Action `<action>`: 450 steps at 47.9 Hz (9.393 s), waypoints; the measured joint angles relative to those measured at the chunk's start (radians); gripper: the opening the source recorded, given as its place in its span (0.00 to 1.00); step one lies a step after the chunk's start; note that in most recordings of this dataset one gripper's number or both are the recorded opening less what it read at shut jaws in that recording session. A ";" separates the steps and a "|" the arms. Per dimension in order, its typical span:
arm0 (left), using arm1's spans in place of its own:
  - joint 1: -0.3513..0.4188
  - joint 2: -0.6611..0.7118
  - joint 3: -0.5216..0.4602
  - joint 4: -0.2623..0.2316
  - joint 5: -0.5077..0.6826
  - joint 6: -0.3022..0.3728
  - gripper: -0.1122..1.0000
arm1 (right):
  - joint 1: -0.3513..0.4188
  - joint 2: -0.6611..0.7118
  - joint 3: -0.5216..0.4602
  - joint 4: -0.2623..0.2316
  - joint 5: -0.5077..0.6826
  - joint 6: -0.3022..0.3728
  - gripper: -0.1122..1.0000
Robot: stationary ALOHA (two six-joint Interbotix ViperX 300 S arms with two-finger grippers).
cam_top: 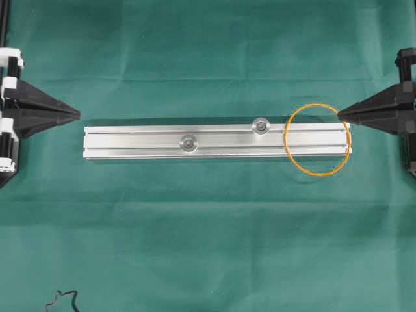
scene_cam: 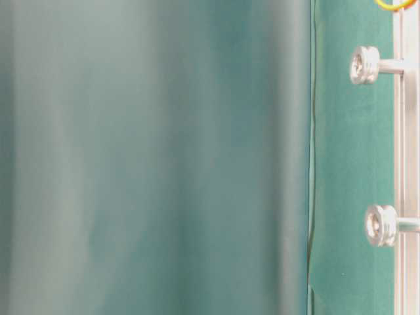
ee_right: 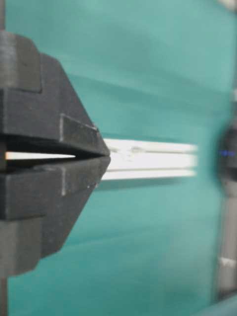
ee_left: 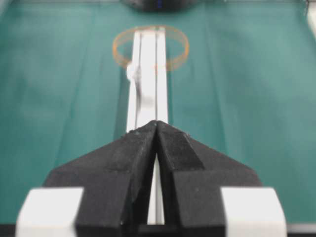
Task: Hook the rubber onto the shaft.
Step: 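Move the right gripper toward the orange rubber band on the rail end, then open the right gripper and position it above the band's edge, then lower the right gripper and close it on the orange band's rim, then lift the band with the right gripper and carry it left along the rail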
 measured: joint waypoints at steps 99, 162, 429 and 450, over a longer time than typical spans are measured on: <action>-0.002 0.002 -0.071 0.000 0.333 0.002 0.10 | 0.000 0.178 -0.256 -0.002 0.897 0.018 0.14; -0.002 0.003 -0.071 0.000 0.334 0.002 0.10 | 0.000 0.190 -0.256 -0.009 0.896 0.018 0.94; -0.002 0.003 -0.071 0.003 0.336 0.002 0.10 | 0.156 0.563 -0.480 -0.086 0.838 0.101 0.18; -0.002 0.003 -0.071 0.003 0.336 0.002 0.10 | 0.156 0.563 -0.489 -0.086 0.841 0.101 0.18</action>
